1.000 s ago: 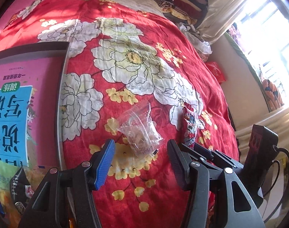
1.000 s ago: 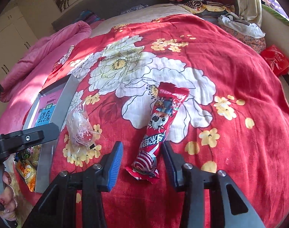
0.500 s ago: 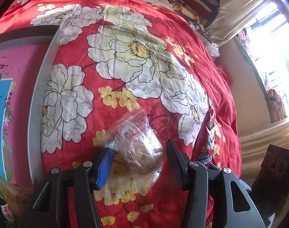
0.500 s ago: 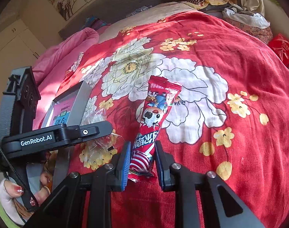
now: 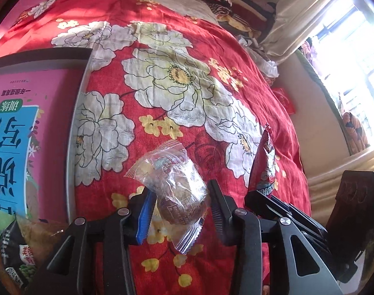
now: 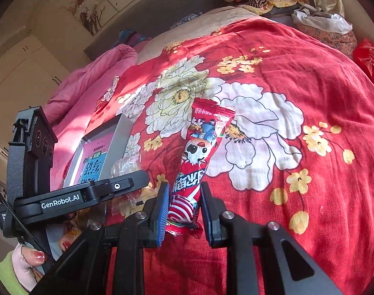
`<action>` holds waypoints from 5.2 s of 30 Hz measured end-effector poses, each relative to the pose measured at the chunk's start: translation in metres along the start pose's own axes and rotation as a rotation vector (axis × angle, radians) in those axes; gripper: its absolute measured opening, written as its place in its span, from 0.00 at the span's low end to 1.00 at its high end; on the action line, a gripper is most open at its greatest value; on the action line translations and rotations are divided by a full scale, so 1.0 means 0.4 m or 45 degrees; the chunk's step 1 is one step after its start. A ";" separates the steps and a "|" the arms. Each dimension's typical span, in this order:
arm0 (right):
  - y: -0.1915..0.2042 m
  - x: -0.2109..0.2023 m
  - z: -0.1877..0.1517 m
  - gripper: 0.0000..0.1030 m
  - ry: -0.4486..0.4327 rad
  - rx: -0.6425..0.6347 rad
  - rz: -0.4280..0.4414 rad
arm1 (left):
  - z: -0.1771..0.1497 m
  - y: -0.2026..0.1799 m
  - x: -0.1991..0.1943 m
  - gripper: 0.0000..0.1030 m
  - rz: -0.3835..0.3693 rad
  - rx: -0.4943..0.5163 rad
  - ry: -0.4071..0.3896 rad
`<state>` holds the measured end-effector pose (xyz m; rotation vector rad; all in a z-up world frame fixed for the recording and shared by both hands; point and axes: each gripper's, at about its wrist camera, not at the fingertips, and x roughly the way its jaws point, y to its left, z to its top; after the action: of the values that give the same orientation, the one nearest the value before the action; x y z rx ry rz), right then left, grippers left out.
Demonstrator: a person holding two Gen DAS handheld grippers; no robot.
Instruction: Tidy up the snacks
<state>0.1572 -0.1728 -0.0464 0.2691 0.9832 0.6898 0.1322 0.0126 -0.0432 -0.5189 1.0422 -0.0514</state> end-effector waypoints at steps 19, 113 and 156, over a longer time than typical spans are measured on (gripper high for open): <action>0.174 -0.027 -0.037 0.24 -0.058 -0.259 0.095 | -0.056 0.083 -0.285 0.42 0.060 0.024 -0.217; 0.480 0.061 -0.161 0.58 -0.045 -0.622 0.064 | -0.204 0.420 -0.455 0.60 0.371 -0.081 -0.285; 0.477 -0.151 -0.254 0.96 -0.141 -0.656 -0.066 | -0.394 0.225 -0.489 0.69 0.459 0.010 -0.242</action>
<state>-0.0281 -0.0763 0.0352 -0.1691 0.6758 0.8453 -0.1179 0.0860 0.0137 -0.3158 0.9346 0.3076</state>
